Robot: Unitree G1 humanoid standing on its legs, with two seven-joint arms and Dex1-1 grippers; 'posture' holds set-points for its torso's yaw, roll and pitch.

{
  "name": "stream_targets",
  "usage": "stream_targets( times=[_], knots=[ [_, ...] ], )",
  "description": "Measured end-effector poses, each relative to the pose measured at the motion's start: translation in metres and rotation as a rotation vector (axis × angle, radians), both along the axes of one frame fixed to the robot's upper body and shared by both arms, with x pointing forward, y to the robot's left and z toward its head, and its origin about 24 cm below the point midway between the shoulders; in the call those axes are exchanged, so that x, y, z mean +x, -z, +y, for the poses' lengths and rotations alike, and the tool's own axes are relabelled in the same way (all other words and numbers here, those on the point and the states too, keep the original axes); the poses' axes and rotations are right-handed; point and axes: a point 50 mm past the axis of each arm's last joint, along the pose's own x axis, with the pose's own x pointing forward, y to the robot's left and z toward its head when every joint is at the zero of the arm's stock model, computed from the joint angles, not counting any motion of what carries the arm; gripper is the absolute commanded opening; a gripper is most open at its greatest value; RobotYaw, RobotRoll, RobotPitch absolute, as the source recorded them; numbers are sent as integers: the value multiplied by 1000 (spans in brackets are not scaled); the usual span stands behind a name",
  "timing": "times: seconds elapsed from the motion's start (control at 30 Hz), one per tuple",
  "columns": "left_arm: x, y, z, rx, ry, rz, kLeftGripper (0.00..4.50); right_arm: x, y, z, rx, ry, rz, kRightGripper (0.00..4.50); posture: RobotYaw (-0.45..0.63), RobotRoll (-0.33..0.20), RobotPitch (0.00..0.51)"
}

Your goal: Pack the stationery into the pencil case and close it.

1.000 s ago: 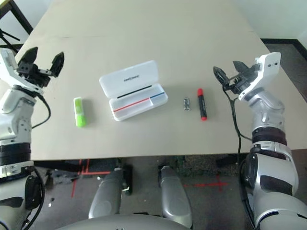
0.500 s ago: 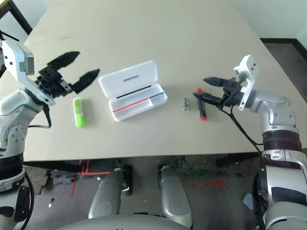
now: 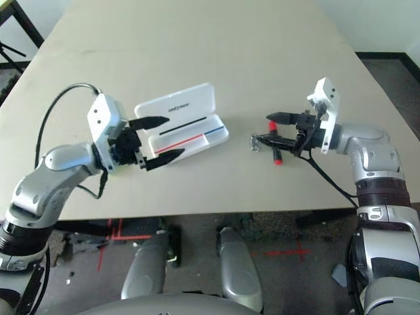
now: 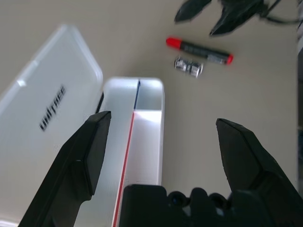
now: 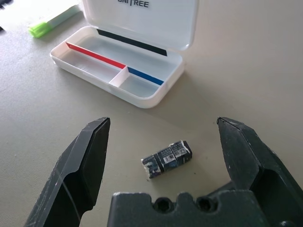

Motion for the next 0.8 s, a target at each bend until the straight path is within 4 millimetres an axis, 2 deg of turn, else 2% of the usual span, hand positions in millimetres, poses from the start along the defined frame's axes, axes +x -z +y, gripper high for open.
stream_targets(
  times=[0.43, 0.77, 0.8],
  knots=[
    [3, 39, -1, 103, 4, 142, 4483, -2, 5, 1, -1, -5, 11, 4500, -46, 0, 223],
    [4, 50, -4, 121, 9, 181, 4483, -2, 5, 3, -11, -15, -4, 4500, -47, 0, 219],
    [4, 50, -4, 123, 9, 183, 4318, -2, 5, 3, -12, -16, -6, 4500, -48, 0, 219]
  ],
)
